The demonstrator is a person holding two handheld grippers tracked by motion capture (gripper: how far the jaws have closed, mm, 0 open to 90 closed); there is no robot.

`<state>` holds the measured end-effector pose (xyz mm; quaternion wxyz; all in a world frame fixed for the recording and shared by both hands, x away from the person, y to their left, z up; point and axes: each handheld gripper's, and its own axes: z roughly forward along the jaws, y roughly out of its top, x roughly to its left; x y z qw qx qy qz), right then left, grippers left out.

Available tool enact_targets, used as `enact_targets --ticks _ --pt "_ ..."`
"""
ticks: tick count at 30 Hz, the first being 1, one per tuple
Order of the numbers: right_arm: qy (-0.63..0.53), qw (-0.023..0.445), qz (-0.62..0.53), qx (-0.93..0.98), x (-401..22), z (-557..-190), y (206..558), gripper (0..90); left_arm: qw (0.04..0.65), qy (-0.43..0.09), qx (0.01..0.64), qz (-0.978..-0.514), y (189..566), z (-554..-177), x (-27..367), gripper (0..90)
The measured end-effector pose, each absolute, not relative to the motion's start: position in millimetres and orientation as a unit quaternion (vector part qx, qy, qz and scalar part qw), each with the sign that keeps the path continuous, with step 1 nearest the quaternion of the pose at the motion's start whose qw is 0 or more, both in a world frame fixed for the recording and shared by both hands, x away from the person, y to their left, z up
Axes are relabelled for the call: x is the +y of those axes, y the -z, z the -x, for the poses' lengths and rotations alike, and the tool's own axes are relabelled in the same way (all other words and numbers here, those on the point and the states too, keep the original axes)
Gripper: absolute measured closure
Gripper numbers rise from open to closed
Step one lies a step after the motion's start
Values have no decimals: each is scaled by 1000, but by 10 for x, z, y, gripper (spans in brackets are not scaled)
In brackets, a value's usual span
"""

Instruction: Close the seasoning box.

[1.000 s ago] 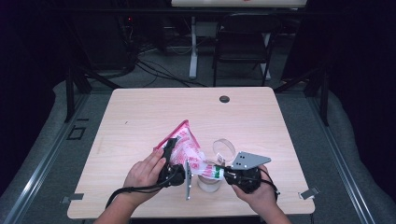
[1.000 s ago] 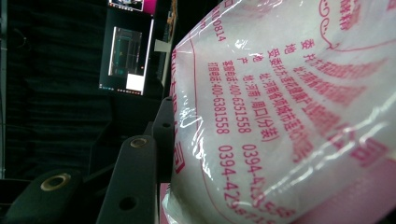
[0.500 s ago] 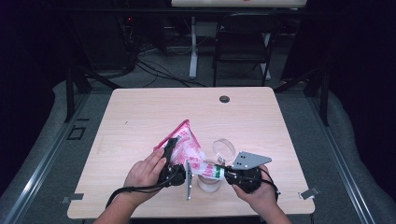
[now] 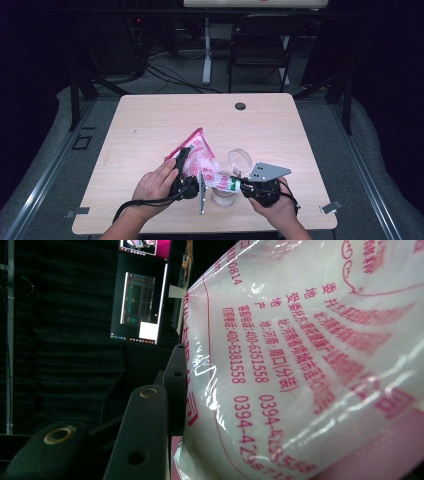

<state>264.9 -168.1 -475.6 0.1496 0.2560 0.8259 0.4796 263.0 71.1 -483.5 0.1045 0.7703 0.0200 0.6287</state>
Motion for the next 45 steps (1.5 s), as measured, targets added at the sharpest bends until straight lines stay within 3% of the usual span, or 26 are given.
enact_targets --ticks 45 --pt "-475 150 -261 827 -1717 -2661 4782 900 98 -637 5 -765 4807 -2628 655 610"
